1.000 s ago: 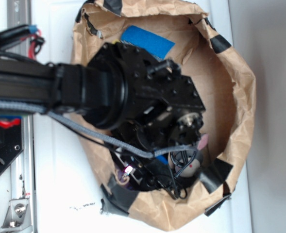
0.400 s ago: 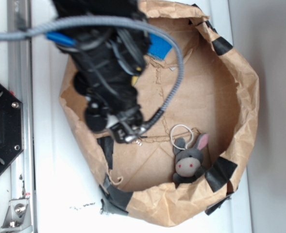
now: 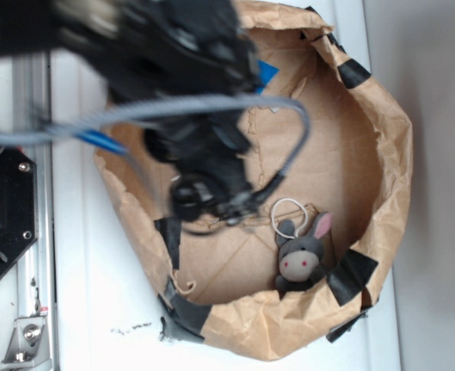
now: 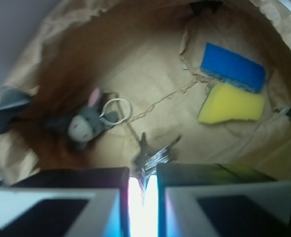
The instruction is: Grab the silver keys.
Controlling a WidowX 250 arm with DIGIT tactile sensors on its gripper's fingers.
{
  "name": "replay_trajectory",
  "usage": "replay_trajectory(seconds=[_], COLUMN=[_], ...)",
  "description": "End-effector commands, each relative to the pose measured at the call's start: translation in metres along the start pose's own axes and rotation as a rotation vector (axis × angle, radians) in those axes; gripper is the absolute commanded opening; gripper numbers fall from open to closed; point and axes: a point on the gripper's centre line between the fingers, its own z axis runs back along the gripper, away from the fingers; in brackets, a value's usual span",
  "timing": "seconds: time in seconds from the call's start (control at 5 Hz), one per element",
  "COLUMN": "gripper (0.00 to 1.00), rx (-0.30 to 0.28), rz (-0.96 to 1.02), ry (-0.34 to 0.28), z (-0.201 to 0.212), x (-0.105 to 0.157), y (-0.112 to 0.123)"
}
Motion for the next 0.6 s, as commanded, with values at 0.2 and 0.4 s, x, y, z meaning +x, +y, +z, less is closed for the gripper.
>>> replay_trajectory(seconds=[0.2, 0.4], gripper=[0.0, 0.0], rx=[-0.019, -0.014], rz=[-0.024, -0.021], ry=[-0.155, -0.157], z=[0.0192, 0.0179], x=[0.012, 0.0121], y=[-0.0049, -0.0044])
